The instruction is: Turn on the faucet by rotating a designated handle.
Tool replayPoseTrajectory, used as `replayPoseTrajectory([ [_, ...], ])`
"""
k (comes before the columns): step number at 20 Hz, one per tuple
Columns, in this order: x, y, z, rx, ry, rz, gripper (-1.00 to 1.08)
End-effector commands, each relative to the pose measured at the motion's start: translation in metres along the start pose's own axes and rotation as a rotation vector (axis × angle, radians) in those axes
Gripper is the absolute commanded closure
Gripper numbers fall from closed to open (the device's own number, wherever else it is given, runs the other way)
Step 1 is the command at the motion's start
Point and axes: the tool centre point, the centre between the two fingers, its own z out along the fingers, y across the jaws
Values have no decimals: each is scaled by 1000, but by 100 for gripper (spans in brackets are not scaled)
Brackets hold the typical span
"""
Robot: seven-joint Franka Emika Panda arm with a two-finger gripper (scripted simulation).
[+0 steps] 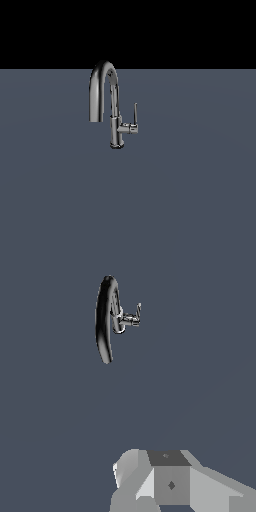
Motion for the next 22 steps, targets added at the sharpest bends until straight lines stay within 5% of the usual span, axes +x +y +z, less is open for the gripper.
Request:
replayPoseTrajectory([
  [1,0,0,0,0,0,0,108],
  [12,17,-2,4,46,-41,47,108],
  [22,63,-4,17,172,-153,177,108],
])
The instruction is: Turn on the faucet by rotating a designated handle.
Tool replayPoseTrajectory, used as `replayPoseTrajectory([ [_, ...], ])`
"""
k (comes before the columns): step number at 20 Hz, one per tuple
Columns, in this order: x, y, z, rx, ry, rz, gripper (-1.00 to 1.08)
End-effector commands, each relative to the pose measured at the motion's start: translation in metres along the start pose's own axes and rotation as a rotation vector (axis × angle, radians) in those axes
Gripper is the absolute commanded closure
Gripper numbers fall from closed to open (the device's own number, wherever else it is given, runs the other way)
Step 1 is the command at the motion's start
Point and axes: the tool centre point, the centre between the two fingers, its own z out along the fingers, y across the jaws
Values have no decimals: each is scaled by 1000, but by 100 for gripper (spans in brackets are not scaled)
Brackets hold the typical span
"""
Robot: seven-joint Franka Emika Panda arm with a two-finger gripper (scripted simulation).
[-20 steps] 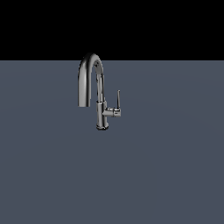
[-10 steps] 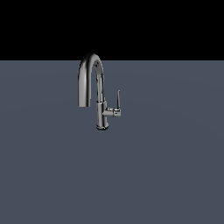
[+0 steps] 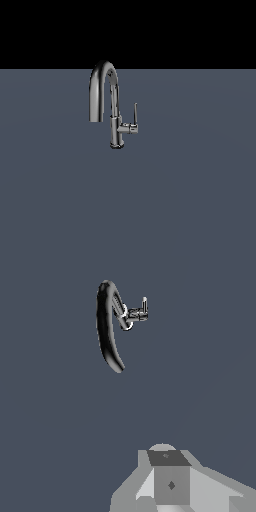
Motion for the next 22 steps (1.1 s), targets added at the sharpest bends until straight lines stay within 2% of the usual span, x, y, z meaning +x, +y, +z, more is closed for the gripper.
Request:
replayPoseTrajectory([
  [1,15,-2,3,40,-35,41,108],
  [22,144,1,54,418,-363,418,108],
])
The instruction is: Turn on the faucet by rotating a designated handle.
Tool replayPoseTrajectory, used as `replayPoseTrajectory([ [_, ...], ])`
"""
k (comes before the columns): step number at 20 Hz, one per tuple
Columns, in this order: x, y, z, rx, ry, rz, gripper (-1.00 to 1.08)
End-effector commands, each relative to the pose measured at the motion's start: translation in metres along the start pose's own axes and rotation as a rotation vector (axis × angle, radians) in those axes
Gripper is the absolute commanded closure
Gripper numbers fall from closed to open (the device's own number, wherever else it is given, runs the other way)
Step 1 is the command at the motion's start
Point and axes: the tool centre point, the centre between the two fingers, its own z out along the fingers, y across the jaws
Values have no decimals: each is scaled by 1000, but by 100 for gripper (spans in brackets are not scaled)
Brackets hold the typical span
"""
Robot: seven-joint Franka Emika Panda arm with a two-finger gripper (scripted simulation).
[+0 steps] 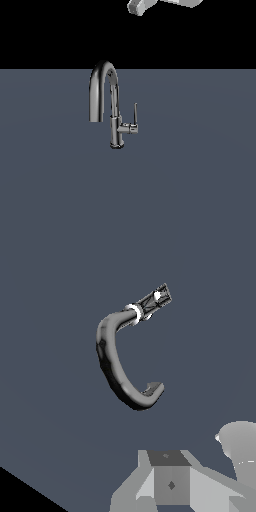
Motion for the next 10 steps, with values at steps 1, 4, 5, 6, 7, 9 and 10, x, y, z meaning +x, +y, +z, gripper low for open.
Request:
replayPoseTrajectory([
  [1,18,-2,3,50,-43,48,108],
  [4,39,-4,8,111,-95,108,108],
  [5,46,-4,10,132,-113,128,108],
  [6,54,-4,12,153,-132,148,108],
  [7,61,-5,15,174,-150,169,108],
  [9,76,-4,20,217,-187,210,108],
  [10,83,-4,22,239,-206,231,108],
])
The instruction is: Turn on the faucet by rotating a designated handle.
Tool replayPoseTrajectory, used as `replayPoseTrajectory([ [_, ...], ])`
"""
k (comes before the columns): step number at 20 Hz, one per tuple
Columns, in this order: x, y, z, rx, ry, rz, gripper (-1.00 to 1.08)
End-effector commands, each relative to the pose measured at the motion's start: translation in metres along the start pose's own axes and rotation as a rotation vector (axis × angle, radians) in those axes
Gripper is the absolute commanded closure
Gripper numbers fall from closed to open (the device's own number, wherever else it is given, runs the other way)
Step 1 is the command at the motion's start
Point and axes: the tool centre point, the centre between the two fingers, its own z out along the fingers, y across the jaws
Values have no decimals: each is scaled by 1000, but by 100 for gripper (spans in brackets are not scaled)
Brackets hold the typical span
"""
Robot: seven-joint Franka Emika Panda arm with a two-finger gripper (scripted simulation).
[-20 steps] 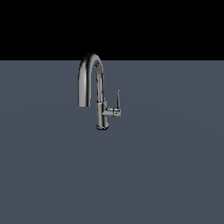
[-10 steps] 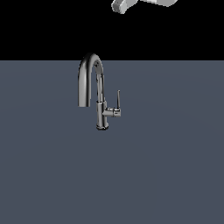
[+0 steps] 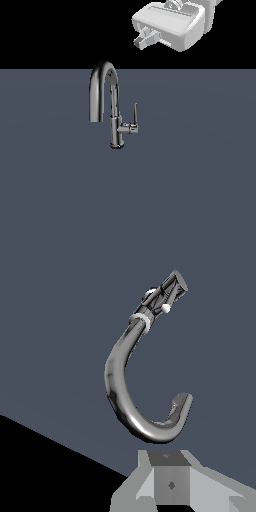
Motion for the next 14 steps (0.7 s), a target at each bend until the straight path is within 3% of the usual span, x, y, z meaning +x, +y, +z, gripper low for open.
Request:
replayPoseTrajectory([
  [1,19,-2,3,55,-47,52,108],
  [14,115,-2,38,342,-297,333,108],
])
